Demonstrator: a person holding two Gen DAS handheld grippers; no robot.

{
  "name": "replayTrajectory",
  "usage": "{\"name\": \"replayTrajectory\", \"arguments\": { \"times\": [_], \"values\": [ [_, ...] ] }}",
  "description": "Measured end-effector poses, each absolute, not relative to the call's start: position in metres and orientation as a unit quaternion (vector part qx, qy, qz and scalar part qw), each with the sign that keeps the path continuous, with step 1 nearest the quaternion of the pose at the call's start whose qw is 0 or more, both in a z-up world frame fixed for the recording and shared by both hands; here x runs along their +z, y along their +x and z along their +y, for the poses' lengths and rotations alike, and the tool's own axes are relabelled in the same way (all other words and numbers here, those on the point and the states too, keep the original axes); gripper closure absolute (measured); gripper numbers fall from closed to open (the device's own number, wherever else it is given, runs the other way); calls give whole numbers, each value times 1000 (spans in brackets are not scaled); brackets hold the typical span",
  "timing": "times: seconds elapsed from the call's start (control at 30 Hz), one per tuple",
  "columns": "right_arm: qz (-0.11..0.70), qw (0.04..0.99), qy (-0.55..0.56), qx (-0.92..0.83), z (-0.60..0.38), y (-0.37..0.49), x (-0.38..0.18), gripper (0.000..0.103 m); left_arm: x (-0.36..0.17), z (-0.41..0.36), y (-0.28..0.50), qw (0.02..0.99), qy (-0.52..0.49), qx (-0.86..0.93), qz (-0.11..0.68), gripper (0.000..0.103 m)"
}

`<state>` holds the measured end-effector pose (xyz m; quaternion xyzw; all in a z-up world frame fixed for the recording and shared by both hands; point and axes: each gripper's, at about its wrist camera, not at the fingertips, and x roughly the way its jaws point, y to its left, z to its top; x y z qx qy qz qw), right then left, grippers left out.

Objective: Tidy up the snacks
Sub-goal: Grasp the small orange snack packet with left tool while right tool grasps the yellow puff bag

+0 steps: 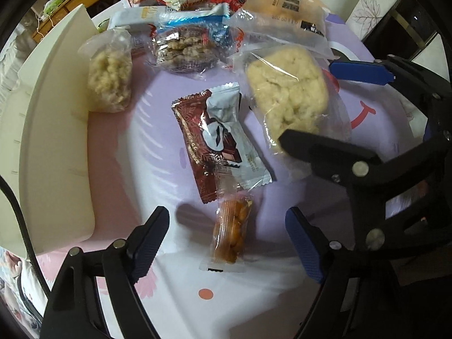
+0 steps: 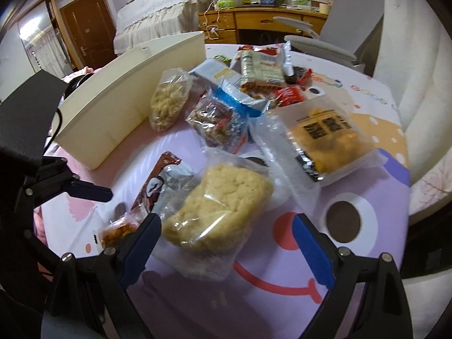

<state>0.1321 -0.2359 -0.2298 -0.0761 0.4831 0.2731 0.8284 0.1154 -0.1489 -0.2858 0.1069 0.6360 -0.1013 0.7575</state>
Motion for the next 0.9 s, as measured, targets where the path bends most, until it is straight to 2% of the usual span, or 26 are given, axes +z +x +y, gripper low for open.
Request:
{"name": "replayTrajectory", "arguments": {
  "times": [0.2,0.27,0.33,0.47,0.53,0.73,0.9],
  "values": [
    [498,815,-61,289,-228,135,-237,23,-291,-147,117,757,73,-106,640,40],
    [503,811,-55,294,-226,136,-239,30,-292,-145,116,760,72,-105,637,46],
    [507,806,-49,300,-224,135,-239,36,-292,-144,115,763,71,-106,633,58],
    [511,805,-42,300,-224,135,-238,44,-289,-134,111,770,57,-92,629,73],
    [513,804,-32,298,-226,136,-238,46,-287,-127,112,772,50,-84,628,83],
    [515,807,-11,289,-233,140,-233,59,-288,-112,114,774,25,-75,628,84],
    [523,805,-3,281,-237,141,-230,62,-278,-102,113,769,8,-60,637,85]
  ]
}}
